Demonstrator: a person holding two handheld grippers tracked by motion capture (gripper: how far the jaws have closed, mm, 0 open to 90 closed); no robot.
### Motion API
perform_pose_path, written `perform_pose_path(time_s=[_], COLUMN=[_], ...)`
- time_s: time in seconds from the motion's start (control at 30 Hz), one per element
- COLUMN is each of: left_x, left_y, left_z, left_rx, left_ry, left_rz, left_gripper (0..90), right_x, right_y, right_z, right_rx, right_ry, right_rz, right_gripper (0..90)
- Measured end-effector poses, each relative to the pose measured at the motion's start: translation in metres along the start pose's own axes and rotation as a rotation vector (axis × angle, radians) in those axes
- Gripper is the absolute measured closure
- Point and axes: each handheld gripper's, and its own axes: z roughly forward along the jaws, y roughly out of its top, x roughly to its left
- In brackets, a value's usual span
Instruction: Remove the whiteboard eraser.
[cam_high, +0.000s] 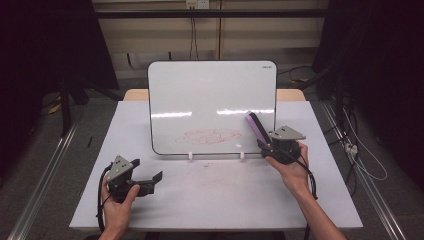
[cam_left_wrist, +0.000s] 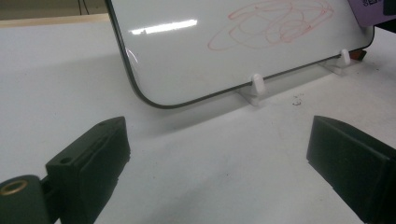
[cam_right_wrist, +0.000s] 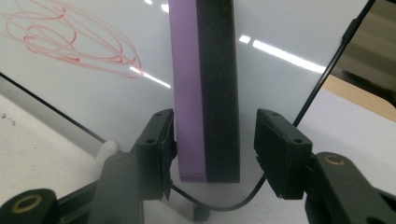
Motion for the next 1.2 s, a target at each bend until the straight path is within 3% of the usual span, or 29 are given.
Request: perform_pose_path(time_s=[0.3,0.8,1.2], left_x=[0.000,0.001,0.001], left_y=[0.000,-0.001,-0.001], left_z=[-0.001,-0.001,-0.002], left_rx=[-0.002,0.004,0.001], left_ry=[-0.002,0.000,0.009], left_rz=[-0.005,-0.001,-0.005], left_gripper=[5.6,5.7,6.0], right_x=[0.006,0.007,0.008], right_y=[0.002,0.003,0.004], right_z=[0.005,0.004,-0.005], right_rx=[0.013,0.014,-0.036], right_ry=[-0.024,-0.032,0.009], right_rz=[-0.023,-0.038,-0.009], right_gripper=[60.7,63.9,64.2])
